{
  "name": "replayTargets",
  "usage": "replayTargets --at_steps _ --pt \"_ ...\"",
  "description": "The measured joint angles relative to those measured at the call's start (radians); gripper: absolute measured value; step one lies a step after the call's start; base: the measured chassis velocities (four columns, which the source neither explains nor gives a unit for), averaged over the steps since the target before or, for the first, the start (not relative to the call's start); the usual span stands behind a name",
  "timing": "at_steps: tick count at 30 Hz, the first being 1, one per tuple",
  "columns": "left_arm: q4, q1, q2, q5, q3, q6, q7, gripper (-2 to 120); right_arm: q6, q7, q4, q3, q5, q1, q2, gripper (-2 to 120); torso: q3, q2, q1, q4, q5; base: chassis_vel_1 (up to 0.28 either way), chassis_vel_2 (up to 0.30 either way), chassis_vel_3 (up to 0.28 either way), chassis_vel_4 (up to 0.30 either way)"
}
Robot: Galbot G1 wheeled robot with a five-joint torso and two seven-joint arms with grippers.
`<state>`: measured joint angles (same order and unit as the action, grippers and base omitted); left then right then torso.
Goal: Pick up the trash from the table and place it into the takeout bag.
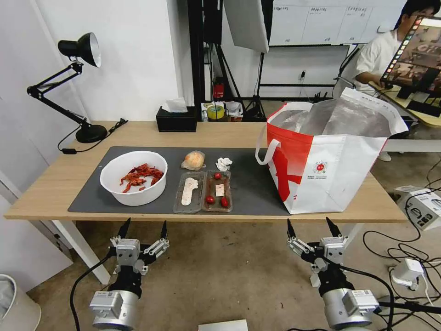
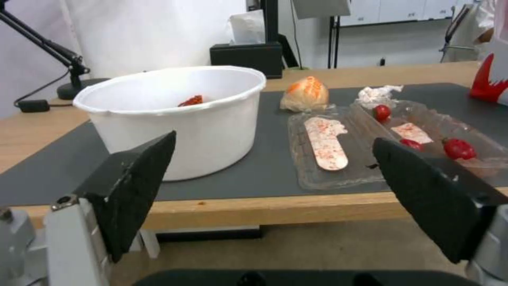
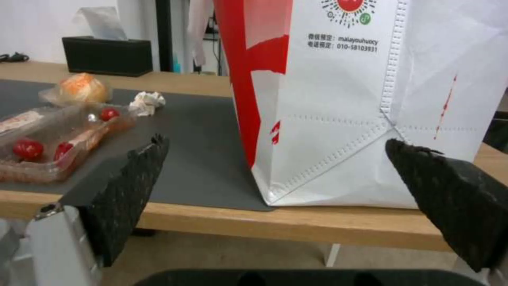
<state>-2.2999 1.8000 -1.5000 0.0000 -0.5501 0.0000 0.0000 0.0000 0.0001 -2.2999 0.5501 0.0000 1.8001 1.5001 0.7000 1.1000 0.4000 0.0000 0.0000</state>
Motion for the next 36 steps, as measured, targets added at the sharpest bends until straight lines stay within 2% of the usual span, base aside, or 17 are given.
replayTargets --at_steps 6,8,9,11,12,14,15,17,18,21,22,36 --pt "0.007 -0.014 -0.004 -0.007 -0.009 -0.015 0.004 100 0.006 0.005 0.007 0.001 -0.001 -0.016 -0.006 100 0.000 0.000 0.000 -0.0001 0.0000 0.000 0.000 0.000 0.000" --pt "0.038 -0.074 -0.023 -0.037 -0.052 -0.092 0.026 100 0.039 0.032 0.042 0.008 -0.009 -0.088 -0.033 100 0.000 0.000 0.000 0.0000 0.0002 0.000 0.000 0.000 0.000" --pt "0.038 -0.074 -0.023 -0.037 -0.052 -0.092 0.026 100 0.039 0.032 0.042 0.008 -0.009 -0.088 -0.033 100 0.000 0.000 0.000 0.0000 0.0002 0.000 0.000 0.000 0.000" --pt "0.073 -0.142 -0.046 -0.072 -0.099 -0.179 0.054 100 0.078 0.065 0.084 0.017 -0.020 -0.171 -0.064 100 0.000 0.000 0.000 -0.0001 0.0003 0.000 0.000 0.000 0.000" --pt "0.073 -0.142 -0.046 -0.072 -0.099 -0.179 0.054 100 0.078 0.065 0.084 0.017 -0.020 -0.171 -0.064 100 0.000 0.000 0.000 -0.0001 0.0003 0.000 0.000 0.000 0.000" --pt "0.111 -0.217 -0.070 -0.111 -0.152 -0.273 0.083 100 0.121 0.101 0.131 0.027 -0.032 -0.262 -0.099 100 0.000 0.000 0.000 0.0001 0.0001 0.000 0.000 0.000 0.000" --pt "0.111 -0.217 -0.070 -0.111 -0.152 -0.273 0.083 100 0.121 0.101 0.131 0.027 -0.032 -0.262 -0.099 100 0.000 0.000 0.000 0.0001 0.0001 0.000 0.000 0.000 0.000" --pt "0.148 -0.276 -0.089 -0.149 -0.193 -0.355 0.117 100 0.162 0.136 0.175 0.036 -0.043 -0.350 -0.131 100 0.000 0.000 0.000 0.0000 0.0003 0.000 0.000 0.000 0.000" --pt "0.163 -0.283 -0.093 -0.163 -0.196 -0.374 0.137 100 0.191 0.137 0.199 0.040 -0.047 -0.379 -0.141 100 0.000 0.000 0.000 0.0005 -0.0005 0.000 0.000 0.000 0.000" --pt "0.170 -0.279 -0.095 -0.174 -0.200 -0.386 0.165 100 0.220 0.120 0.227 0.038 -0.049 -0.389 -0.145 100 0.000 0.000 0.000 0.0000 0.0008 0.000 0.000 0.000 0.000" --pt "0.171 -0.274 -0.095 -0.175 -0.200 -0.388 0.179 100 0.227 0.116 0.230 0.036 -0.049 -0.391 -0.146 100 0.000 0.000 0.000 0.0000 0.0000 0.000 0.000 0.000 0.000" --pt "0.155 -0.251 -0.094 -0.165 -0.181 -0.383 0.231 100 0.235 0.089 0.228 0.023 -0.009 -0.385 -0.151 100 0.000 0.000 0.000 0.0000 0.0000 0.000 0.000 0.000 0.000"
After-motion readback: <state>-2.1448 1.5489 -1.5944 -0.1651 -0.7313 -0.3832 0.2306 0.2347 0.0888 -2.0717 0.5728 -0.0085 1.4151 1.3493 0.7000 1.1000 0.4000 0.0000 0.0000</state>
